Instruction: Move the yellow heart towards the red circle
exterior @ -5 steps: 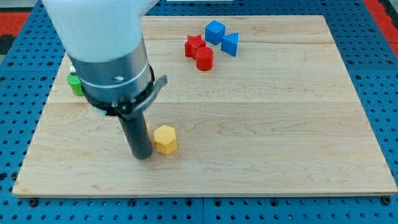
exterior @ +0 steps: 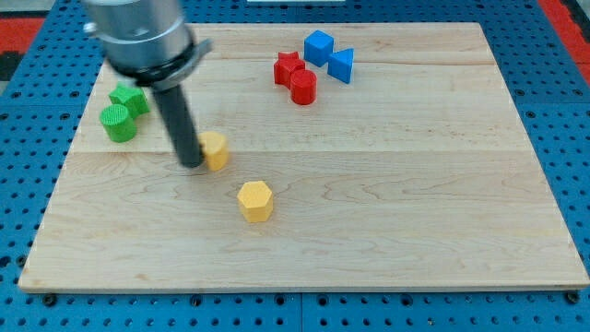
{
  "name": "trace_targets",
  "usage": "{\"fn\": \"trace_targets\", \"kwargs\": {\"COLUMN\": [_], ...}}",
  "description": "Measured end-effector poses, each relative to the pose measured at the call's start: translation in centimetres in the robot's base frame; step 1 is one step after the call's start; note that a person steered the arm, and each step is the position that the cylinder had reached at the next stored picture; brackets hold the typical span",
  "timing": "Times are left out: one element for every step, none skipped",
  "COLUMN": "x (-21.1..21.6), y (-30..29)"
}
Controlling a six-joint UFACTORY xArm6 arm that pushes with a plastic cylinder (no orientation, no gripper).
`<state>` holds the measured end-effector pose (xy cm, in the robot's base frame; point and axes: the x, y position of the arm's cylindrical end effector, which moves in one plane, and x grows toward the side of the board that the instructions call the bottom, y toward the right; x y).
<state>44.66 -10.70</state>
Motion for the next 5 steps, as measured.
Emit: {"fn": "trace_targets", "kwargs": {"x": [-3.0, -1.4, -0.2, 0.3, -1.4], "y": [4.8, 1.5, 2.8, 6.5, 8.8]}}
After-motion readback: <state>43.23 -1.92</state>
